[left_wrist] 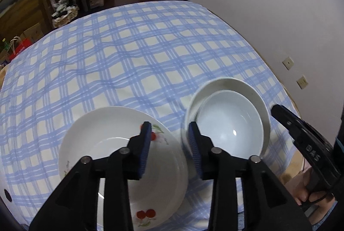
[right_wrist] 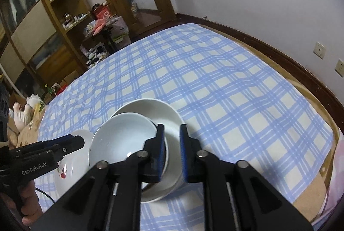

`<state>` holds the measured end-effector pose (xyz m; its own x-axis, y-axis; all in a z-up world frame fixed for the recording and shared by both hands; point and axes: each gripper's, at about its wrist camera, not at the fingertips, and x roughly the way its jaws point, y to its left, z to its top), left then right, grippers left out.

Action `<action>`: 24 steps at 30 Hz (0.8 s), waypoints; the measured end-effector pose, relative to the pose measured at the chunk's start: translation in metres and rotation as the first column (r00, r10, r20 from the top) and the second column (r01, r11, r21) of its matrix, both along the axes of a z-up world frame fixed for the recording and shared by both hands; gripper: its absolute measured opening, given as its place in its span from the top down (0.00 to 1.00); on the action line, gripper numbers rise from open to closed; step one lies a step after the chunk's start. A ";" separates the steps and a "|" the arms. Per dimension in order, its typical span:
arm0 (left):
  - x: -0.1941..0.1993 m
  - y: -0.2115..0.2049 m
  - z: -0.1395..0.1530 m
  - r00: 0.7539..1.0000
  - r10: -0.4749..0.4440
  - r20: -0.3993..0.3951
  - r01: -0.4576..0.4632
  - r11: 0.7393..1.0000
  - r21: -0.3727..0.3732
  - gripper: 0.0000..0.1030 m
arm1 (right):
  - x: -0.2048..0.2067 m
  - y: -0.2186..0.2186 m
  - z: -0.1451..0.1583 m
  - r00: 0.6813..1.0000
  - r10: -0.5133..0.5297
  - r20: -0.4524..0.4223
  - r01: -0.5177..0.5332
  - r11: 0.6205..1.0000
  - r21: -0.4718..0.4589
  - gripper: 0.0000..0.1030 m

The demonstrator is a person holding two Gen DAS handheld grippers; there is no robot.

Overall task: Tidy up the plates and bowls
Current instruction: 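Lower the red-patterned bowl into the nested bowls and open both tools, then move both open tools to the rim of the large printed bowl stack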

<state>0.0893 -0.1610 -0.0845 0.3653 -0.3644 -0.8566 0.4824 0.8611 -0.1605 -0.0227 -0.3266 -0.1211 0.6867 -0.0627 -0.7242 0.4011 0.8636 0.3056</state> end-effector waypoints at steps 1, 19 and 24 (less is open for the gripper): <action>0.002 0.002 0.000 1.000 0.009 0.005 -0.009 1.000 -0.009 0.58 | -0.001 -0.002 0.000 1.000 -0.004 0.004 0.004 1.000 0.009 0.59; 0.037 -0.004 -0.012 0.999 -0.019 -0.035 0.019 1.000 0.020 0.23 | 0.007 -0.019 -0.022 0.996 -0.049 -0.081 0.057 0.994 0.094 0.22; 0.045 -0.011 -0.019 0.997 -0.055 -0.062 0.057 0.998 0.025 0.23 | 0.009 -0.020 -0.028 0.993 -0.050 -0.106 0.061 0.993 0.106 0.22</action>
<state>0.1338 -0.1723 -0.1037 0.2916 -0.3596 -0.8863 0.5197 0.8375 -0.1688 -0.0138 -0.3467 -0.1491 0.6059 -0.0160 -0.7954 0.4818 0.8030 0.3508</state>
